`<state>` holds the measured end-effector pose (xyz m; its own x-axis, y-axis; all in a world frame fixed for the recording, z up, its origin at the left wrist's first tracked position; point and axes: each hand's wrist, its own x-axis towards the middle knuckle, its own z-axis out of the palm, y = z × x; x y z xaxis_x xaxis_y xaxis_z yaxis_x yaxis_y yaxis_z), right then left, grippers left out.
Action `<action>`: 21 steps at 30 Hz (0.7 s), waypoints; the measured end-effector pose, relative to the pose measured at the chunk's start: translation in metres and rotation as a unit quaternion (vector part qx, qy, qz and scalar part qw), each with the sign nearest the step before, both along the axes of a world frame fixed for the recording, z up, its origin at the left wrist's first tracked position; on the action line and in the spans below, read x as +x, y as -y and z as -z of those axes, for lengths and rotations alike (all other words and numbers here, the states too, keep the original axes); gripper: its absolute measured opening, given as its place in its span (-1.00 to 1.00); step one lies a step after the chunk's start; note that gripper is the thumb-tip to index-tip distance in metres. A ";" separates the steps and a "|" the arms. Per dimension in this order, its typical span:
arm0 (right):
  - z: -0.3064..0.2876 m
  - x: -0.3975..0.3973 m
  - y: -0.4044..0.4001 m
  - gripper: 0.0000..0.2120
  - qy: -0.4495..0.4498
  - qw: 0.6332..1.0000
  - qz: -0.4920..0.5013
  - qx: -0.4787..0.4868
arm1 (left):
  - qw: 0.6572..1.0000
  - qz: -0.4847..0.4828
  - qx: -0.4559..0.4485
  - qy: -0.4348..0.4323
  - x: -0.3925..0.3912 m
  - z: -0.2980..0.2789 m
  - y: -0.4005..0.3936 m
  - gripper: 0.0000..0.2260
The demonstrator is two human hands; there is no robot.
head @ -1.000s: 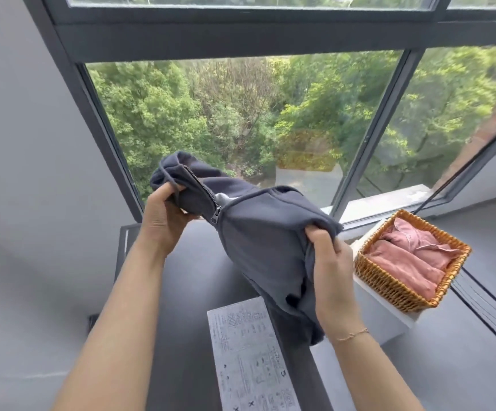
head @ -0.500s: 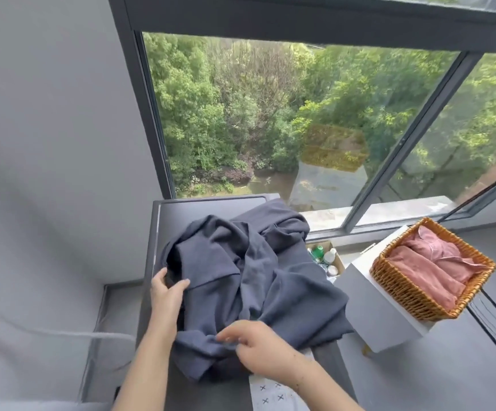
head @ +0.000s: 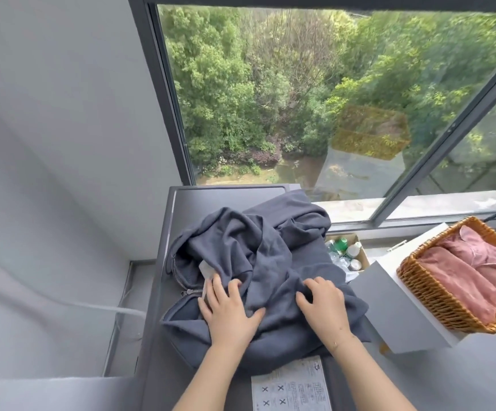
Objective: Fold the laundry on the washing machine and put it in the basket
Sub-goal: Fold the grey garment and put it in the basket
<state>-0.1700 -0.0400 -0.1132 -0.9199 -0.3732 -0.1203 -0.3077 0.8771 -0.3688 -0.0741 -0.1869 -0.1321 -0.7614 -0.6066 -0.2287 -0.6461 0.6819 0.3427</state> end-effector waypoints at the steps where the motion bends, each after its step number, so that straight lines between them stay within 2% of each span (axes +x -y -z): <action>1: 0.000 0.004 0.001 -0.77 -0.008 1.000 0.007 -0.028 | 1.000 -0.006 -0.005 -0.021 0.000 0.003 0.004 -0.48; 4: -0.002 0.010 -0.002 -0.65 0.001 0.995 0.035 -0.099 | 0.998 -0.010 0.013 -0.068 0.002 -0.003 0.019 -0.79; 7: -0.013 0.015 -0.003 -0.62 -0.033 0.986 0.058 -0.156 | 0.973 -0.069 0.111 -0.189 0.010 -0.017 0.048 -0.91; 9: -0.022 0.020 -0.003 -0.56 -0.040 0.981 0.064 -0.177 | 0.946 -0.137 0.144 -0.258 0.020 -0.035 0.076 -0.88; 12: -0.028 0.029 -0.003 -0.55 0.017 0.981 0.054 -0.186 | 0.894 -0.242 0.164 -0.340 0.037 -0.056 0.127 -0.81; 14: -0.030 0.034 0.000 -0.54 0.050 0.980 0.034 -0.187 | 0.859 -0.335 0.163 -0.351 0.045 -0.058 0.159 -0.75; 16: -0.034 0.044 0.004 -0.52 0.081 0.979 0.028 -0.183 | 0.842 -0.401 0.140 -0.332 0.056 -0.052 0.180 -0.69; 18: -0.037 0.056 0.008 -0.52 0.118 0.983 0.007 -0.141 | 0.850 -0.420 0.096 -0.304 0.065 -0.049 0.183 -0.61; 21: -0.039 0.075 0.011 -0.53 0.147 0.985 -0.002 -0.087 | 0.910 -0.301 0.023 -0.285 0.067 -0.044 0.149 -0.59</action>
